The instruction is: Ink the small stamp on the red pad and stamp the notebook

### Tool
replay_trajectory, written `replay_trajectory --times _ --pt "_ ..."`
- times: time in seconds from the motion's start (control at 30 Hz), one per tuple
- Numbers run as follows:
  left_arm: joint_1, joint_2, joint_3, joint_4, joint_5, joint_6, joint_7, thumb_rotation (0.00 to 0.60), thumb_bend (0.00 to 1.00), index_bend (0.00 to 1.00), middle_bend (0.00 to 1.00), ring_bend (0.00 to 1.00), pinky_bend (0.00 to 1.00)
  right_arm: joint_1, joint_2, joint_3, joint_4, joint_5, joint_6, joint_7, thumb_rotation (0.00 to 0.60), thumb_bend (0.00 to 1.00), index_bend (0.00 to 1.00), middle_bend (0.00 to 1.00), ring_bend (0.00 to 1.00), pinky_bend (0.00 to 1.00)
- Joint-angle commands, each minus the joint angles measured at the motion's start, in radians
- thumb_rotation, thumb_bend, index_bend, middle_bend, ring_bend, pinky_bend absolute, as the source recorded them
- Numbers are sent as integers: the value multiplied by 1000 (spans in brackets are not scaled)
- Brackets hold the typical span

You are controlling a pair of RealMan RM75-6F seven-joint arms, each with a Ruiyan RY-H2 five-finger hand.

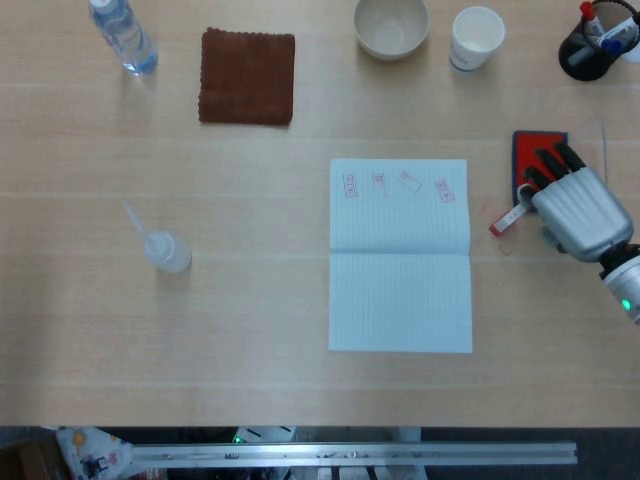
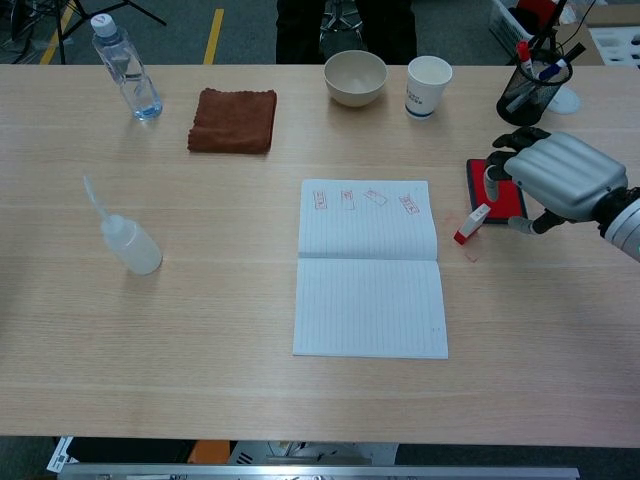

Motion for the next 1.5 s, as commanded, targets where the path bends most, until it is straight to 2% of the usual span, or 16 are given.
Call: replay_trajectory --times 0.03,0.37,1.07,1.5 --pt "0 1 0 0 0 0 0 600 340 167 125 107 86 14 -26 -3 33 -7 -5 7 600 215 465 301 114 116" --pt "1 2 -2 -2 -5 -2 -1 600 340 167 125 107 86 43 -76 -6 94 5 -26 17 600 205 448 295 112 115" --pt "6 3 -5 6 -20 -3 -7 600 340 167 125 107 86 88 -119 -7 139 64 -85 14 600 235 451 295 111 115" --pt "10 8 -6 7 -23 1 -14 600 340 166 125 107 87 100 -132 -15 158 77 -94 23 600 285 597 366 146 115"
